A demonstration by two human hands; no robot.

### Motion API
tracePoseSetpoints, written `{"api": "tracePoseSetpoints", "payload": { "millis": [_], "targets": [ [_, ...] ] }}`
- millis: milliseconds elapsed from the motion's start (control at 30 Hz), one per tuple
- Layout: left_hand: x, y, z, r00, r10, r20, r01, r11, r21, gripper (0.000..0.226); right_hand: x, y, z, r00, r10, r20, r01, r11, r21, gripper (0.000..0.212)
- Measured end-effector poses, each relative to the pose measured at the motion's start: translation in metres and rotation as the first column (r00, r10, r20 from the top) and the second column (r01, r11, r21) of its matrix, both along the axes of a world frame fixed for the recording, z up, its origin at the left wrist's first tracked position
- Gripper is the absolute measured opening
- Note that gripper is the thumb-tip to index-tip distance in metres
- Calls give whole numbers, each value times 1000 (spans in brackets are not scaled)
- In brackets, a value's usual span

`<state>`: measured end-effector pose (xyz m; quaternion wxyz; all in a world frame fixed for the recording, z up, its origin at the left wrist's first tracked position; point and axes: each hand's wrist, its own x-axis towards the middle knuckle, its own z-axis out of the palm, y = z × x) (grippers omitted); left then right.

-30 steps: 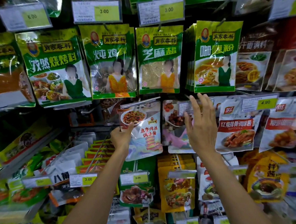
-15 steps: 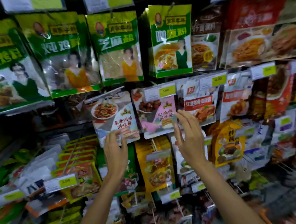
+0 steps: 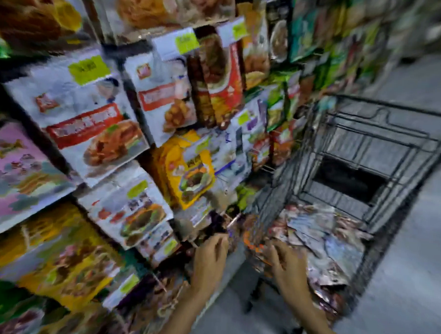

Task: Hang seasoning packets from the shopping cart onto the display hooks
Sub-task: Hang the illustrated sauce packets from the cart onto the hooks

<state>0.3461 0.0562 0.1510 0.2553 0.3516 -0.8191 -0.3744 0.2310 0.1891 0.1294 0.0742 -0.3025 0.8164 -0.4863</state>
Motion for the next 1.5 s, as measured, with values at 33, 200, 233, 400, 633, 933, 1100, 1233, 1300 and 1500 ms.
{"api": "tracePoseSetpoints", "payload": {
  "millis": [33,200,233,400,633,933,1100,1233,1300,1500],
  "targets": [
    [-22,8,-14,999,-47,28,46,999,19,15,-15,14,-11,998,-55,21,54,997,48,12],
    [-117,33,-64,964,-241,111,229,968,104,14,-83,62,-54,943,-295,152,264,945,194,9],
    [-134,35,-73,953,-276,129,265,960,94,13,-94,67,-60,924,-336,180,299,932,205,9],
    [-214,31,-113,881,-410,235,374,909,182,20,-147,75,-102,805,-512,301,461,858,227,13],
    [-328,2,-181,796,-499,344,422,863,277,24,-229,55,-178,632,-668,394,575,744,339,19],
    [-456,-32,-279,761,-515,395,432,856,284,20,-337,46,-283,470,-816,336,605,575,551,24],
    [-504,-43,-332,704,-585,403,435,803,407,13,-374,58,-332,486,-817,309,470,543,696,26],
    [-536,-36,-369,693,-533,485,356,839,412,34,-382,57,-355,467,-833,298,440,511,738,32],
    [-548,-33,-381,675,-475,564,282,873,397,45,-383,56,-364,479,-837,264,416,481,772,32],
    [-566,-29,-399,569,-368,735,273,928,254,82,-378,44,-374,436,-867,240,478,450,755,33]
  ]
}}
